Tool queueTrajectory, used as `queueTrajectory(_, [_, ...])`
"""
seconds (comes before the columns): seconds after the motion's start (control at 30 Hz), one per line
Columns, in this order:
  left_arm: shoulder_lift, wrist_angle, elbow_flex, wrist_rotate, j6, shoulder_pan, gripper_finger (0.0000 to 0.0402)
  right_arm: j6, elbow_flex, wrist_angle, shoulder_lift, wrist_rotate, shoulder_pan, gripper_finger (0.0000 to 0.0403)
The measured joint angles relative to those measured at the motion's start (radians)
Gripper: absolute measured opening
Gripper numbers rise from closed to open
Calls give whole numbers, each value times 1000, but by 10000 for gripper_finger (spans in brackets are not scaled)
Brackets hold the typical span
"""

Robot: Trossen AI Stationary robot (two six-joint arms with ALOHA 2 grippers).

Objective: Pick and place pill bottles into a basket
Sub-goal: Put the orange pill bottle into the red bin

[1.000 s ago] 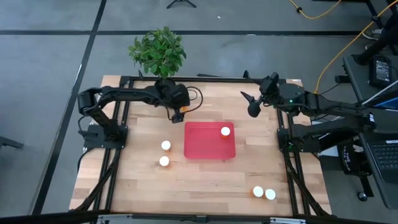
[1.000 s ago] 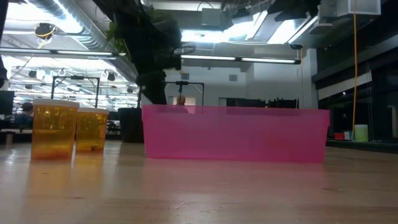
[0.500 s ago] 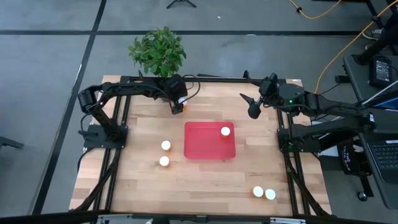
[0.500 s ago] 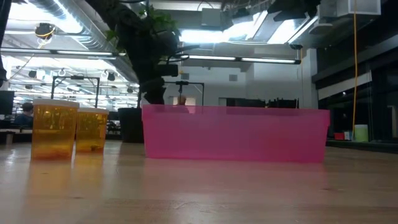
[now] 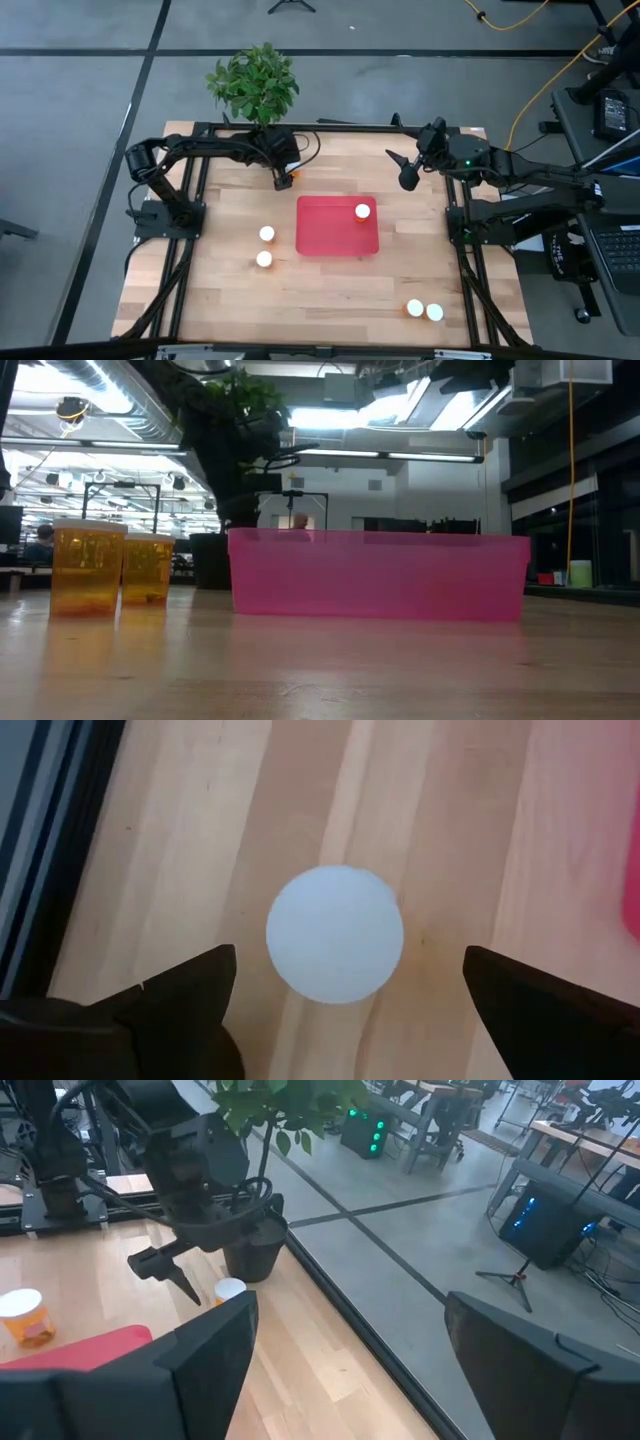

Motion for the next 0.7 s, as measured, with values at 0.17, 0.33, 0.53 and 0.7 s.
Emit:
queueTrajectory(0.17, [20, 29, -9, -6, -1, 7, 389, 1, 0, 8, 0, 0, 0, 323])
queueTrajectory(0.33, [66, 77, -9, 2, 8, 6, 389, 4, 0, 12, 0, 0, 0, 323])
queueTrajectory(0.53, [77, 69, -5, -22, 28, -26, 389, 27, 1, 12, 0, -6, 0, 323])
queueTrajectory(0.7, [77, 78, -3, -40, 33, -38, 381, 27, 1, 12, 0, -6, 0, 323])
